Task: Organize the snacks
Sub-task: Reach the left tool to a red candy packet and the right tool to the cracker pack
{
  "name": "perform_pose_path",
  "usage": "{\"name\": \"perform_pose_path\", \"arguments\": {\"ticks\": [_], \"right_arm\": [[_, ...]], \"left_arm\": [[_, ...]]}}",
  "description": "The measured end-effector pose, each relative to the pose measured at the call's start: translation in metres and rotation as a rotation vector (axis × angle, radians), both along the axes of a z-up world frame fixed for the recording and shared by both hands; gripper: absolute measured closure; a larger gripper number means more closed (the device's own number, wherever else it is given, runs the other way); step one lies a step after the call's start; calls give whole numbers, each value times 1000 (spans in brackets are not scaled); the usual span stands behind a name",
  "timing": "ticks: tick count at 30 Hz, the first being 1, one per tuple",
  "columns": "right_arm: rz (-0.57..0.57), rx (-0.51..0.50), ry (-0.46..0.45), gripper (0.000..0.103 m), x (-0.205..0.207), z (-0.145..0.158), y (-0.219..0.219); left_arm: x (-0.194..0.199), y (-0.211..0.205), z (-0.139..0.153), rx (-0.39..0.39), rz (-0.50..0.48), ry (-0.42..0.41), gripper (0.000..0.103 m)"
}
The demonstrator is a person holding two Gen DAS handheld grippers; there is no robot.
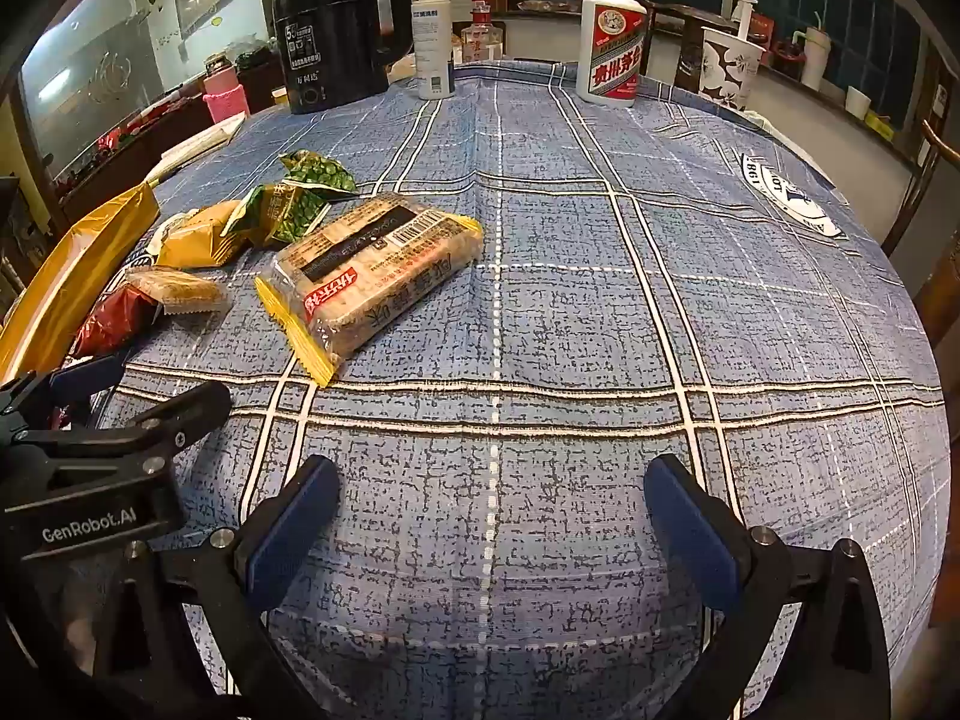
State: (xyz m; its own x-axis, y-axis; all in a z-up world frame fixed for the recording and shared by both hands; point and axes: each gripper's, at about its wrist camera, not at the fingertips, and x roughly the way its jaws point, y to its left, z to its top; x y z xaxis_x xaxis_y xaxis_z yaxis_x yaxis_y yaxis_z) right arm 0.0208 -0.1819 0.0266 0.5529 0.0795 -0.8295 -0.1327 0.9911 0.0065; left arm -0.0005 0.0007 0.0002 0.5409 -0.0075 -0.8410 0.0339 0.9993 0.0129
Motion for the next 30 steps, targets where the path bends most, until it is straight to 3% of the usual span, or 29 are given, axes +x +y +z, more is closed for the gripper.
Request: {"name": "perform_pose_path", "arguments": {"ticks": [2,5,11,13,15,16,20,23,26,27,30], "right_arm": [[5,-2,13,1,0,1,3],[9,-3,16,0,6,1,1],[14,-6,-1,0,0,-1,-2],[13,-7,-3,0,-1,-1,-2],[18,-8,-3,0,-1,-2,-2],[19,-8,-2,0,-1,-2,-2],[19,-12,-4,1,-1,-3,-1],[20,-15,-8,1,-2,-5,-1],[31,-27,-12,3,-4,-5,-1],[38,-31,-17,9,-6,-3,-1],[38,-22,-44,14,-10,7,-2]], "left_arm": [[-2,2,1,-7,-22,13,0],[-13,9,9,-56,-50,10,14],[-49,44,50,-191,-55,-178,15],[-54,65,53,-258,-46,-142,15],[-58,81,53,-250,-40,-117,15],[-68,90,51,-237,-24,-145,15],[-101,130,55,-316,33,-253,14],[-111,135,54,-337,12,-281,14],[-116,128,46,-333,-24,-257,14],[-113,125,42,-330,-23,-229,17],[-102,125,28,-388,-51,-125,59]]}}
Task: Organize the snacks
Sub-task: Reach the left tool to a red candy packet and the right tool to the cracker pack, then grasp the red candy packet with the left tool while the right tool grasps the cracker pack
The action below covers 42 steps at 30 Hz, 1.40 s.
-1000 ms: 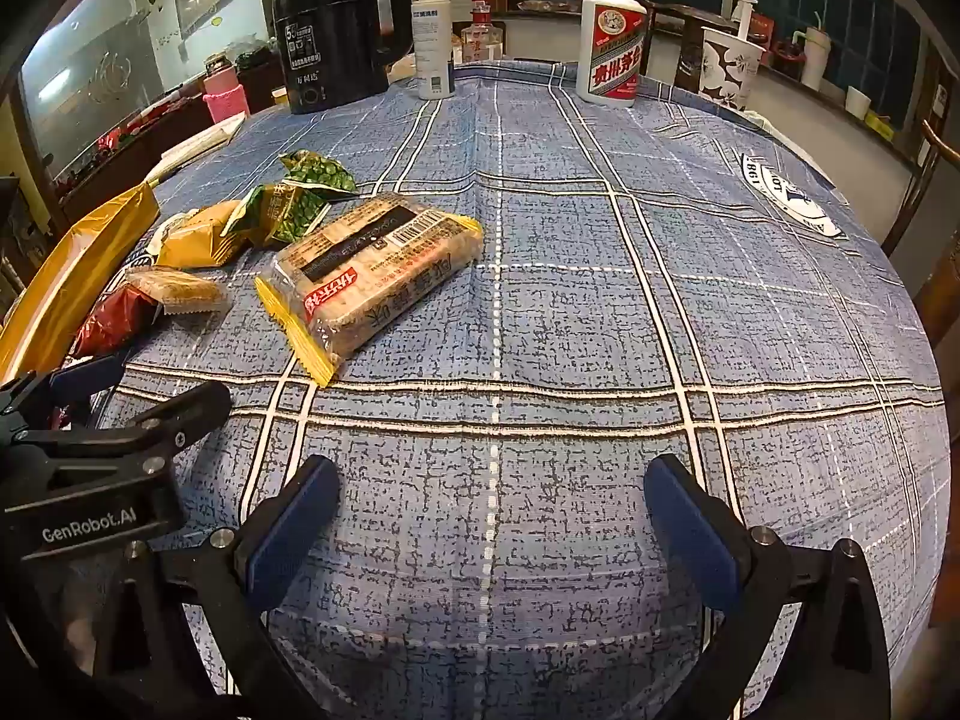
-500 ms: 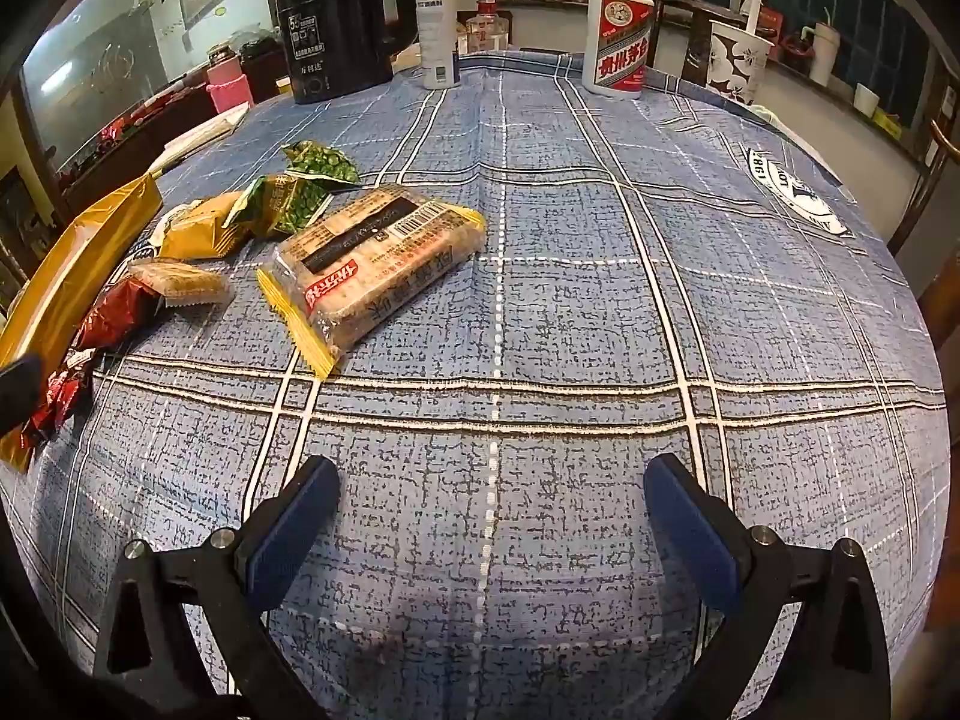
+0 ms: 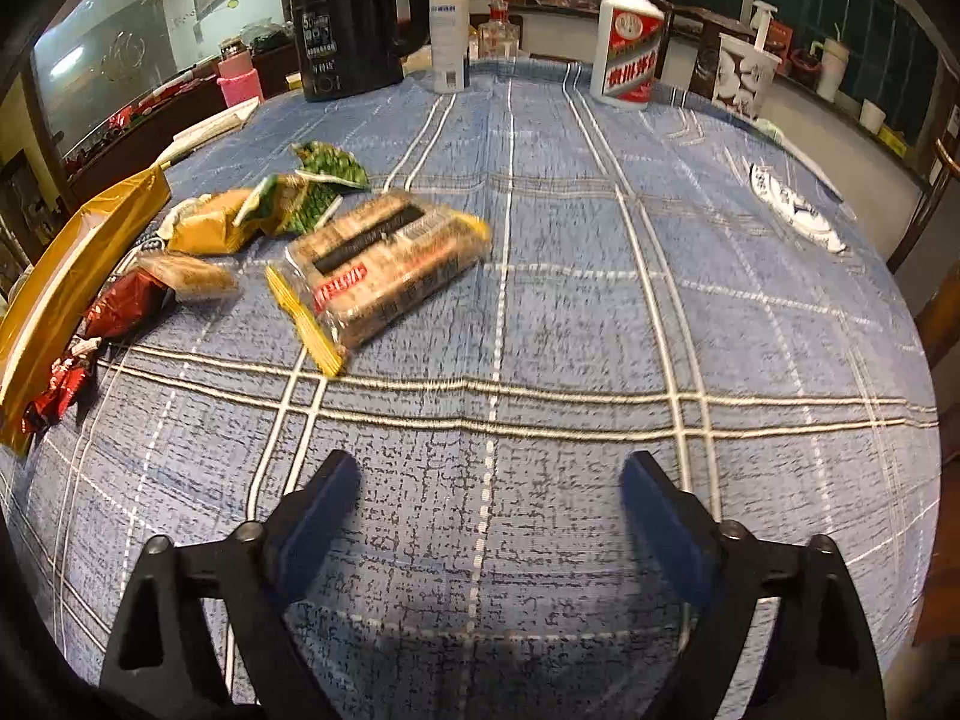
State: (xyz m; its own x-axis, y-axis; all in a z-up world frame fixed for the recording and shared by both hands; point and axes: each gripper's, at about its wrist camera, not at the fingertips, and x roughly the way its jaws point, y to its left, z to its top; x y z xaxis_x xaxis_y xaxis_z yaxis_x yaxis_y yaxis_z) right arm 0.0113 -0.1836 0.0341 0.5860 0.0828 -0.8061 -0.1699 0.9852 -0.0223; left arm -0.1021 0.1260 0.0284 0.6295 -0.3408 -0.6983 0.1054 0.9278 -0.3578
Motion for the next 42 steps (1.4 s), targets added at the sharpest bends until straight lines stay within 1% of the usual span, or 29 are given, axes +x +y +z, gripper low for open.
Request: {"name": "perform_pose_path", "arguments": {"ticks": [1,3,5,7,8,10,12,14,16,19,23,26,30,34,36,38,39,40,41,42], "right_arm": [[0,16,-9,14,0,6,-1],[6,63,-7,13,6,16,-2],[8,119,7,13,17,24,-2],[21,189,13,13,31,31,0],[30,217,10,13,38,33,2],[29,255,6,13,52,36,4],[3,285,30,13,67,35,6],[-40,316,57,13,78,30,4],[-80,345,84,13,84,23,1],[-130,353,129,13,91,13,5],[-134,282,112,12,94,11,25],[-130,218,109,12,101,11,44],[-143,144,128,12,112,3,64],[-154,104,131,12,116,-3,76],[-158,84,143,12,118,-7,80],[-157,71,156,12,118,-14,82],[-152,52,146,11,116,-16,85],[-147,31,137,13,114,-16,87],[-142,17,135,13,113,-18,88],[-142,9,125,18,111,-17,89]], "left_arm": [[0,1,-4,0,-9,3,62],[0,1,-6,20,-17,-7,62],[2,4,-3,9,-11,-14,62],[7,6,6,-4,-13,-12,62],[10,6,12,4,-18,-22,62],[21,8,23,-6,-39,0,61],[34,3,29,20,-61,1,60],[52,-7,32,77,-88,7,60],[70,-14,32,98,-120,21,60],[96,-23,24,112,-158,57,60],[121,-32,14,167,-202,76,60],[131,-36,7,236,-208,87,59],[138,-44,1,270,-242,99,59],[141,-59,-11,355,-271,122,58],[140,-64,-11,389,-270,106,58],[139,-64,-10,384,-264,106,58],[138,-62,-9,375,-257,106,63],[137,-60,-8,362,-251,106,75],[136,-57,-8,350,-239,106,75],[136,-54,-6,345,-223,106,75]]}}
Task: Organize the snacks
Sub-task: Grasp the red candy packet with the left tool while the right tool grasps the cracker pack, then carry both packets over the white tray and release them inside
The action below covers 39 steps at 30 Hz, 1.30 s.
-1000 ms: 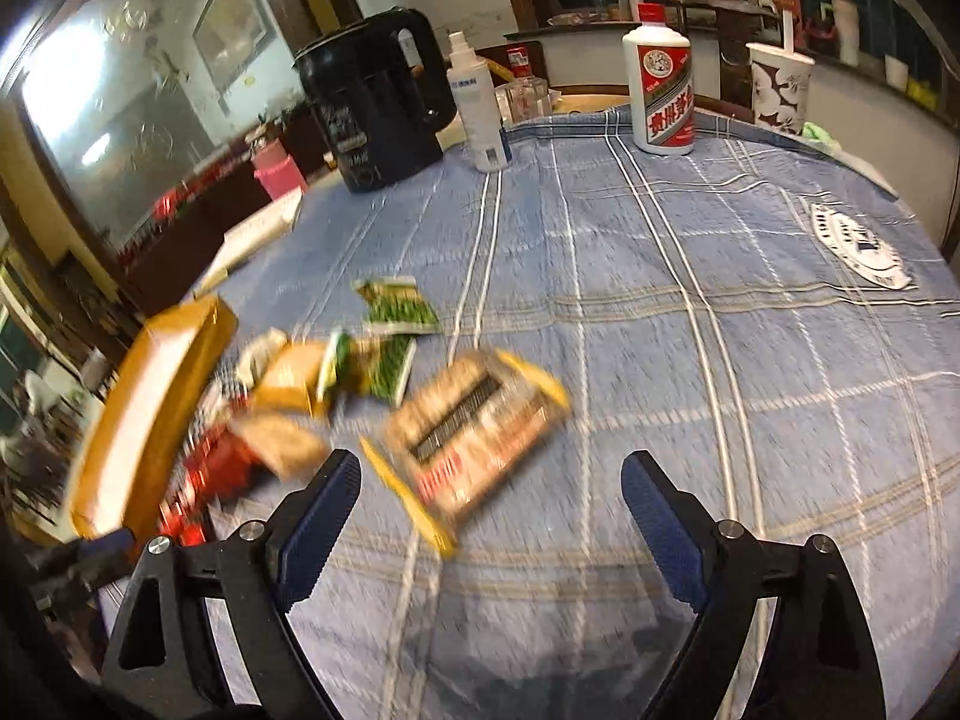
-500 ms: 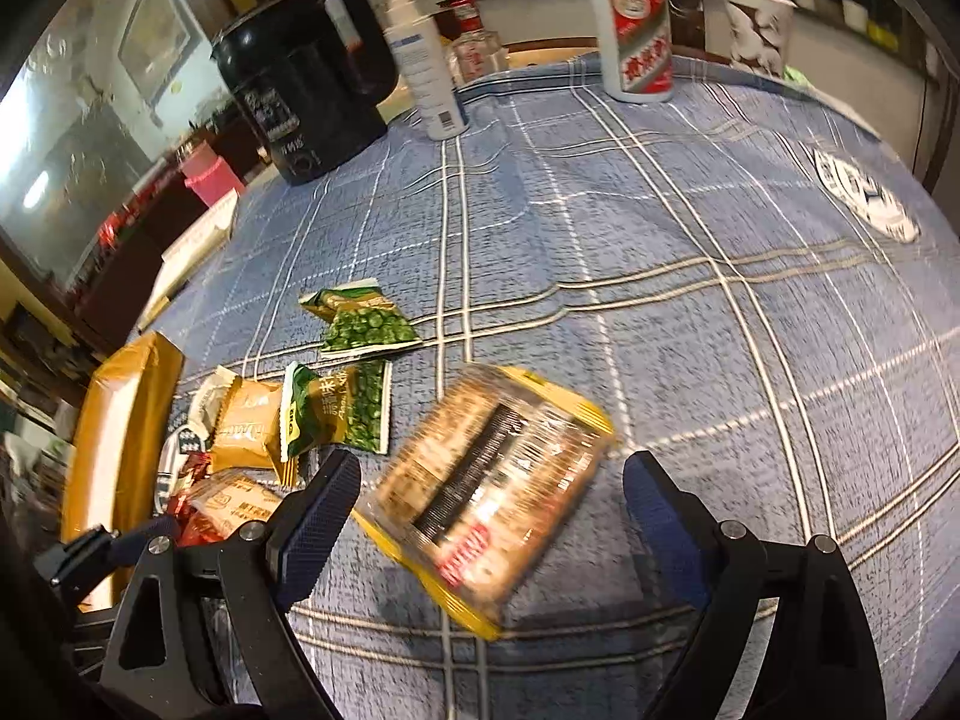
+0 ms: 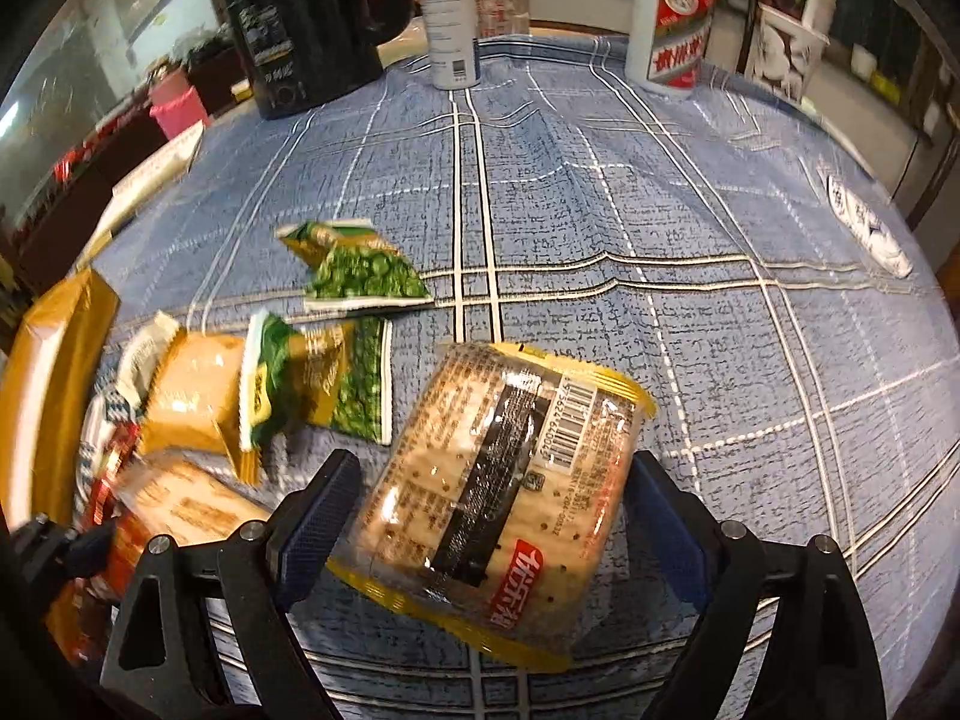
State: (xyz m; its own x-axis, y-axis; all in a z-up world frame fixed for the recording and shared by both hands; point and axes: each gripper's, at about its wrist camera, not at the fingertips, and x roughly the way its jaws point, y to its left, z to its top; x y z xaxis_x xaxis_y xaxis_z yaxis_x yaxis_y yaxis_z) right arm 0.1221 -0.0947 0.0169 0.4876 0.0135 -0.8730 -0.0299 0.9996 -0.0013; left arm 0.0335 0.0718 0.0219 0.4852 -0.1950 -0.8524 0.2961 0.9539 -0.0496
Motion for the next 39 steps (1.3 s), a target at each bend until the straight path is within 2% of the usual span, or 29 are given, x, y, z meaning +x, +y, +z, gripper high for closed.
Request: {"name": "perform_pose_path", "arguments": {"ticks": [1,3,6,13,20,23,26,31,36,39], "right_arm": [[3,-5,-10,26,-2,1,0],[13,7,-14,33,-6,3,-2],[18,35,-14,33,-11,4,-7],[22,86,-20,33,-37,11,-13],[47,95,-100,33,-73,42,-5],[103,133,-148,33,-89,61,9],[190,185,-193,33,-104,78,31],[357,221,-232,33,-122,98,96],[513,259,-202,33,-129,95,175],[568,256,-183,33,-132,86,216]], "left_arm": [[0,2,1,-1,11,-3,75],[-3,6,5,-12,35,-17,75],[-12,10,14,-30,61,-49,75],[-41,18,40,9,114,-152,75],[-70,45,65,-13,193,-249,75],[-83,65,71,-38,235,-272,75],[-89,96,75,-60,296,-279,75],[-92,157,67,-88,413,-260,75],[-94,210,51,-90,515,-233,75],[-93,237,40,-104,567,-212,75]]}}
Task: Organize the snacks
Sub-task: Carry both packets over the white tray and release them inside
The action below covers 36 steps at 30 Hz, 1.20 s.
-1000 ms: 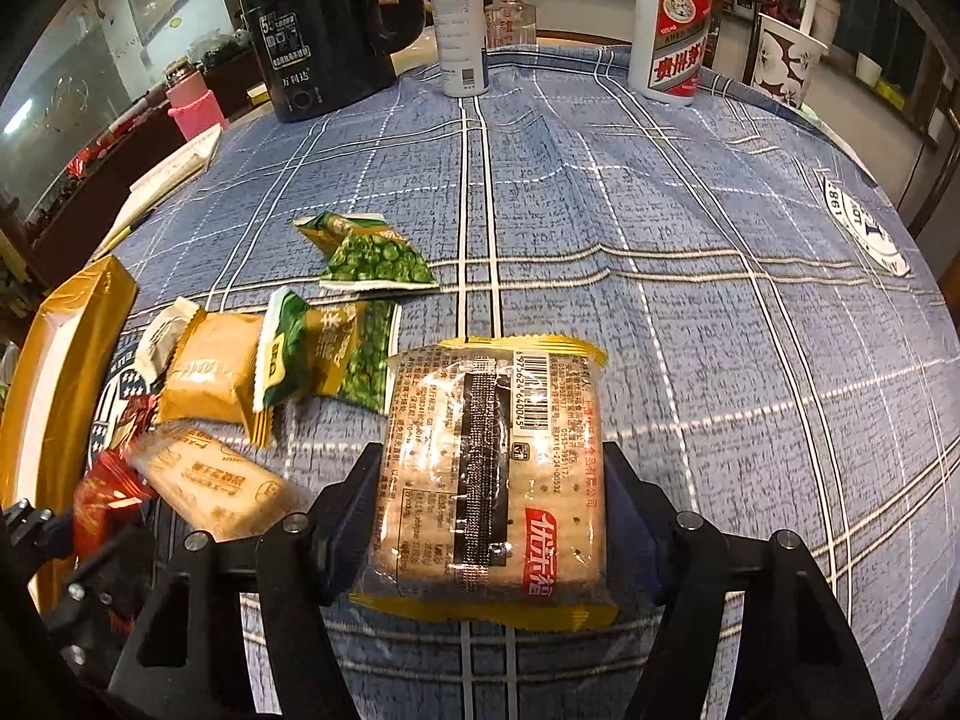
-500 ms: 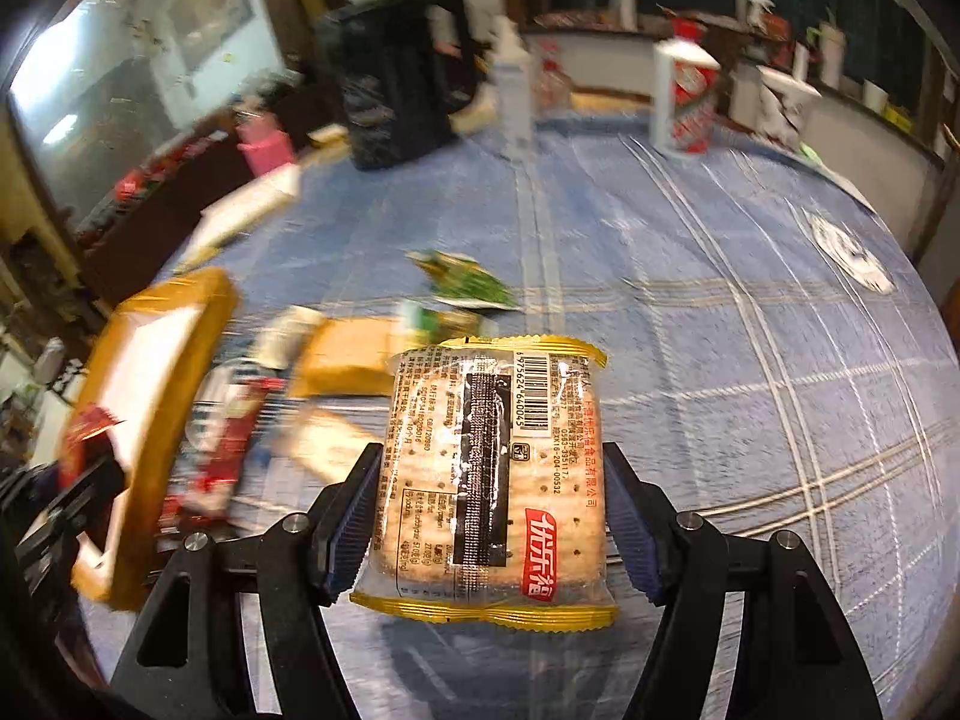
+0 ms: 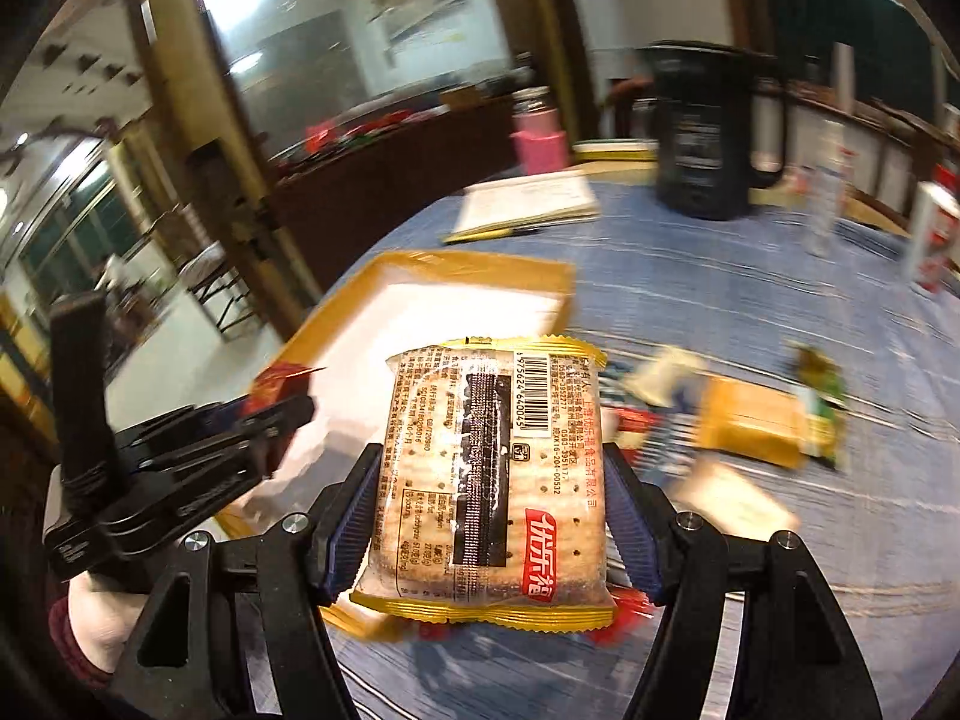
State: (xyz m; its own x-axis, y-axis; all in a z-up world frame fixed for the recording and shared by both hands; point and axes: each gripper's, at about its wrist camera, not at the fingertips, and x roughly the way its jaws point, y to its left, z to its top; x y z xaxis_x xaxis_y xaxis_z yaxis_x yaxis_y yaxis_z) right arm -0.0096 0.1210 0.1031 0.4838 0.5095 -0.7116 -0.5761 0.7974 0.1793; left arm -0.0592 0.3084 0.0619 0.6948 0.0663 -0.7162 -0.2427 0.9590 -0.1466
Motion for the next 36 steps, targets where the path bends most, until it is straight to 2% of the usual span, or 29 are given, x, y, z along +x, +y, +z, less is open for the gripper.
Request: {"name": "perform_pose_path", "arguments": {"ticks": [7,15,17,19,22,28,36], "right_arm": [[85,-75,39,33,-3,-38,71],[88,-168,43,33,-4,-68,101],[80,-189,24,33,-6,-68,104],[77,-207,-4,31,-13,-68,106],[71,-246,-101,32,-27,-60,108],[46,-309,-282,31,-59,-37,101],[-30,-349,-332,31,-70,-24,68]], "left_arm": [[6,41,-24,-56,59,36,75],[-7,55,-26,-103,63,19,75],[-10,54,-22,-112,60,6,75],[-14,52,-18,-112,62,-7,68],[-24,50,-8,-108,73,-39,53],[-50,41,13,-91,111,-101,40],[-80,14,36,-48,120,-162,39]]}}
